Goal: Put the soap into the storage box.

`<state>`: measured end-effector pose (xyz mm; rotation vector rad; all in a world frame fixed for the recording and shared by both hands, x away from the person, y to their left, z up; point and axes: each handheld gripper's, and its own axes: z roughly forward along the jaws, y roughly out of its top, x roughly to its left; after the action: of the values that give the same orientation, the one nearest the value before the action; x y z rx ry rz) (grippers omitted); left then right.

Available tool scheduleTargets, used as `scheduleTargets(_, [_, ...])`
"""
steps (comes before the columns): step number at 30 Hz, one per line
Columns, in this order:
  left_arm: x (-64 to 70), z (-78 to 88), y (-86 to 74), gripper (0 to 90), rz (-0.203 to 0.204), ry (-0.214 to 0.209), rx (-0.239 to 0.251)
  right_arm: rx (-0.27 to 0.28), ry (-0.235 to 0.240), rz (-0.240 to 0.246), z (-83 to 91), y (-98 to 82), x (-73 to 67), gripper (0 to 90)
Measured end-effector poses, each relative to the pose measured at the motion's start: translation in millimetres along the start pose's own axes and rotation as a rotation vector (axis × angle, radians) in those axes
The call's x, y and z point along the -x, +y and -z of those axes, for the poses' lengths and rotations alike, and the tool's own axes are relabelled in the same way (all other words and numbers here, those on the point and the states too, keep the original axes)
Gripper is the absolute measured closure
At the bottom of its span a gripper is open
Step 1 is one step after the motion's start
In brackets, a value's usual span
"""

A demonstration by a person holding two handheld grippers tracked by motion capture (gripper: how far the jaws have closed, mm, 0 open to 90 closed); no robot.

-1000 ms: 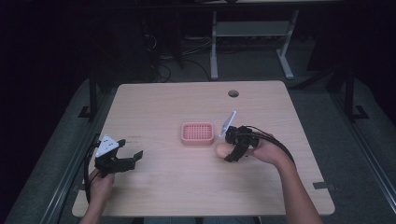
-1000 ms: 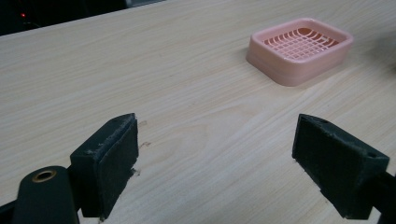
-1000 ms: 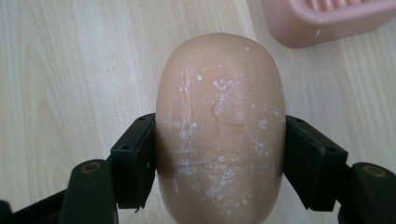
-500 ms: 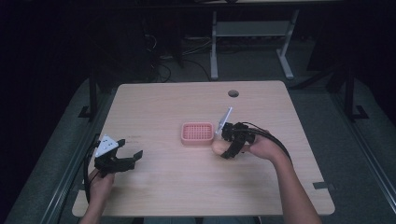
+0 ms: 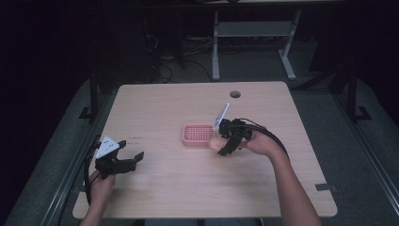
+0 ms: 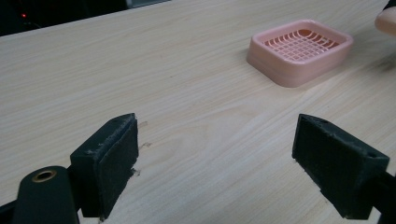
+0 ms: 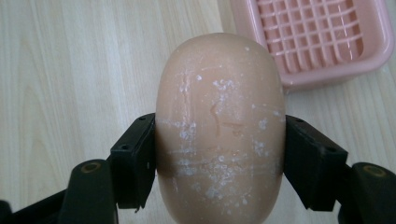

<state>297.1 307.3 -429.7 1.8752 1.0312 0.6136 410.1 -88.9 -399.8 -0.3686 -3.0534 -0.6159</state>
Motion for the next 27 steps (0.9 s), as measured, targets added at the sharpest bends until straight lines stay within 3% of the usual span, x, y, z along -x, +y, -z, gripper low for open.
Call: scheduleTargets(27, [-0.2, -0.3, 0.1, 14.2, -0.002, 0.002, -0.002, -0.016, 0.026, 0.013, -5.1, 22.9, 16.3, 31.8])
